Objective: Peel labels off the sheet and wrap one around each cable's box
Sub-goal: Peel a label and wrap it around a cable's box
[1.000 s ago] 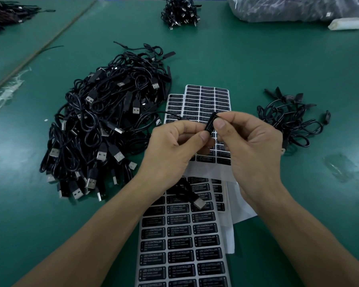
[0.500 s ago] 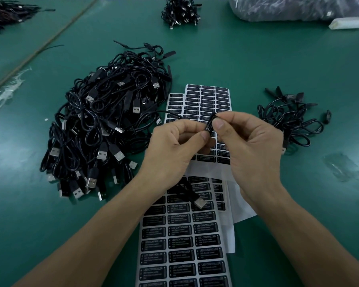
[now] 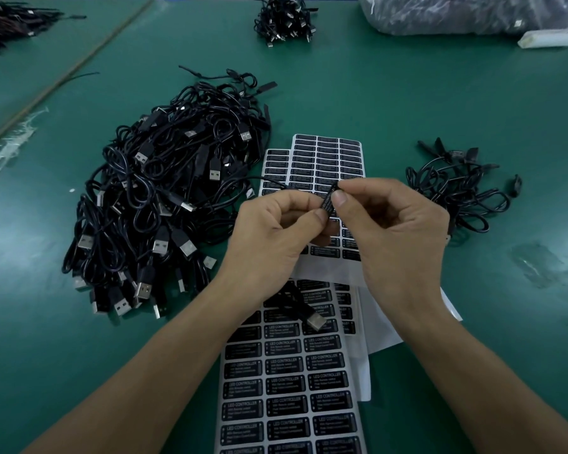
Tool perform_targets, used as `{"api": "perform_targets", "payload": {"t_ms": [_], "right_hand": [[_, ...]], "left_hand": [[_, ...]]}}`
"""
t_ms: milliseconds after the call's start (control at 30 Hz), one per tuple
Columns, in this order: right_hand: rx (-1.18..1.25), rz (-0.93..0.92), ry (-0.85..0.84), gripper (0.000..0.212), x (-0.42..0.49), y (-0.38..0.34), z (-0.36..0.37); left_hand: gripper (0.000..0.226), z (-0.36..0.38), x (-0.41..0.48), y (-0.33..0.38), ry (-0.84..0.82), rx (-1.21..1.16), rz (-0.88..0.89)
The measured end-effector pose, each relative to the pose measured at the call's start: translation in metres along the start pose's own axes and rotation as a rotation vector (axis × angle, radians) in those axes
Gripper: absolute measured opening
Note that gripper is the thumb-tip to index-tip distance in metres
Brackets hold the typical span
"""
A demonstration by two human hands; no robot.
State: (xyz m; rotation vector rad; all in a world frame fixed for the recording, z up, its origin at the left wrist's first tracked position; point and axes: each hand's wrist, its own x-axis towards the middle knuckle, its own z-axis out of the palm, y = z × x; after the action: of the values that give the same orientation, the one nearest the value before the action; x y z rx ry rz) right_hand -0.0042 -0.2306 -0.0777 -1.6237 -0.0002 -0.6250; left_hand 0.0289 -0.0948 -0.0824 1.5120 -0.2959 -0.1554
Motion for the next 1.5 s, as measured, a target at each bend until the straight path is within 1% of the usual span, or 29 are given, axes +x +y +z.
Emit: {"api": "perform_targets", "payload": {"t_ms": [67,100,200,233,300,367,467,533,567,667,733,800,833,867,933,1000,1067,1167,1233,1300,1367,1433,1500], "right_hand": [[-0.009,-0.013,0.012,0.015,0.0,0.0,0.0],[-0.019,-0.021,0.015,0.019,0.0,0.0,0.0],[-0.018,0.014,0.025,0.046,0.001,0.002,-0.002],[-0.011,0.038,0.031,0.049,0.002,0.003,-0.003],[-0.023,0.069,0.023,0.044,0.003,0.005,-0.004],[-0.053,0.079,-0.013,0.031,0.004,0.005,-0.003],[-0.015,0.089,-0.057,0.014,0.003,0.005,-0.003],[0.0,0.085,-0.062,0.009,0.004,0.003,-0.004],[-0.002,0.078,-0.066,0.009,0.004,0.003,-0.004],[0.011,0.06,-0.072,0.01,0.003,-0.001,-0.004],[0.027,0.049,-0.078,0.016,0.0,-0.003,-0.003],[0.047,0.074,-0.134,0.029,-0.002,-0.004,-0.002],[0.051,0.098,-0.189,0.039,-0.004,-0.004,-0.002],[0.03,0.118,-0.259,0.044,-0.005,-0.004,-0.001],[-0.119,0.091,-0.399,0.04,-0.009,-0.003,0.003],[-0.308,0.001,-0.479,0.038,-0.014,-0.003,0.006],[-0.403,-0.109,-0.533,0.03,-0.017,-0.001,0.009],[-0.384,-0.125,-0.553,0.006,-0.017,0.0,0.011],[-0.331,-0.101,-0.548,0.006,-0.017,-0.001,0.01],[-0.273,-0.061,-0.543,0.008,-0.017,-0.003,0.01],[-0.201,-0.013,-0.532,0.012,-0.017,-0.006,0.011],[-0.168,-0.014,-0.544,0.012,-0.018,-0.008,0.011],[-0.193,-0.057,-0.564,0.011,-0.018,-0.008,0.01]], "left_hand": [[0.014,-0.001,0.0,-0.001,-0.001,-0.003,0.003],[0.014,-0.001,0.0,0.0,-0.004,-0.002,0.004],[0.015,-0.001,-0.001,0.0,-0.007,0.009,0.002],[0.015,-0.001,-0.001,0.0,-0.006,0.007,0.001],[0.014,-0.001,-0.001,0.001,-0.007,-0.003,0.004],[0.012,0.0,-0.001,0.0,-0.02,-0.007,0.014],[0.012,0.0,-0.002,0.001,-0.025,0.02,0.033],[0.007,0.001,-0.003,0.001,-0.005,0.056,0.056],[0.003,0.002,-0.004,0.001,0.007,0.087,0.076],[0.011,0.003,-0.007,0.001,0.024,0.231,0.178],[0.012,0.0,-0.007,0.004,0.036,0.336,0.255],[0.013,-0.003,-0.006,0.012,0.086,0.353,0.349],[0.013,-0.004,-0.006,0.017,0.109,0.307,0.394],[0.013,-0.005,-0.006,0.021,0.124,0.244,0.429],[0.008,-0.006,-0.006,0.029,0.143,0.102,0.458],[0.008,-0.007,-0.006,0.034,0.18,-0.032,0.429],[0.007,-0.008,-0.006,0.038,0.192,-0.173,0.368],[0.006,-0.012,-0.005,0.044,0.176,-0.398,0.27],[0.009,-0.018,-0.002,0.048,0.192,-0.519,0.219],[0.012,-0.025,0.002,0.052,0.244,-0.612,0.178],[0.01,-0.031,0.006,0.055,0.306,-0.692,0.143],[0.009,-0.035,0.009,0.055,0.347,-0.726,0.109],[0.019,-0.036,0.01,0.053,0.382,-0.69,0.091]]}}
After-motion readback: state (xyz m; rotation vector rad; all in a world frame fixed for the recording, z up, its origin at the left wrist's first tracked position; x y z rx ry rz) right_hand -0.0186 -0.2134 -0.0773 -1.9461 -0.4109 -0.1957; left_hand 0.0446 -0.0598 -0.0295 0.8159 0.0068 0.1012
